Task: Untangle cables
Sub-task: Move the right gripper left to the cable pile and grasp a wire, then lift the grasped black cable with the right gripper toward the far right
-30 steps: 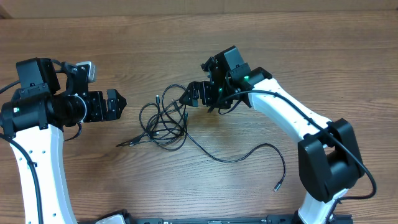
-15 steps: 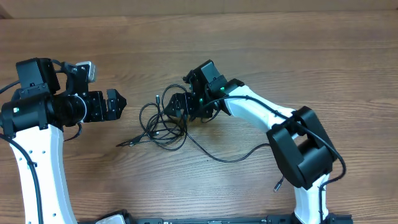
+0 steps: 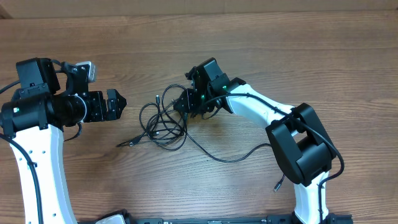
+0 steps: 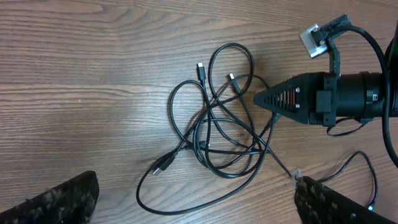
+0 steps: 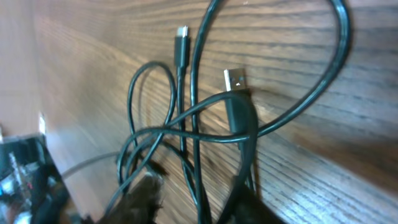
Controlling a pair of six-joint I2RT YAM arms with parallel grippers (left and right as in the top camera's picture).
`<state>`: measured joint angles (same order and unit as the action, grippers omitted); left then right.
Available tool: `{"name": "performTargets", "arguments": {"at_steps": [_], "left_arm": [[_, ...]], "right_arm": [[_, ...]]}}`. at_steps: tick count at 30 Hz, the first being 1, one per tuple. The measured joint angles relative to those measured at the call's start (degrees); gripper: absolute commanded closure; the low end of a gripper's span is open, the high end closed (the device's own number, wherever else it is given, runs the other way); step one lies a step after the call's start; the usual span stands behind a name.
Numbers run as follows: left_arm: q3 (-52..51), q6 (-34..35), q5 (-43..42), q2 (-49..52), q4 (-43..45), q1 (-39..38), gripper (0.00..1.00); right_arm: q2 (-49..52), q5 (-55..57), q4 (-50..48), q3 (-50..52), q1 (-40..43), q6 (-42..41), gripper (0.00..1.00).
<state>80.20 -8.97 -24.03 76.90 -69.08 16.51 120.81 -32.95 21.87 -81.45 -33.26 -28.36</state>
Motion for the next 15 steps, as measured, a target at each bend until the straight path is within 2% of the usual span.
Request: {"name": "performTargets", "arguments": {"at_steps": [11, 15], "left_arm": [[0.0, 0.0, 0.0, 0.0, 0.0, 0.0, 0.0], [0.0, 0.0, 0.0, 0.0, 0.0, 0.0, 0.0]], "right_arm": [[0.0, -1.9, 0.4, -0.4, 0.7, 0.3, 0.96], [0.0, -2.8, 4.7, -3.9, 1.8, 1.5, 0.96]]}}
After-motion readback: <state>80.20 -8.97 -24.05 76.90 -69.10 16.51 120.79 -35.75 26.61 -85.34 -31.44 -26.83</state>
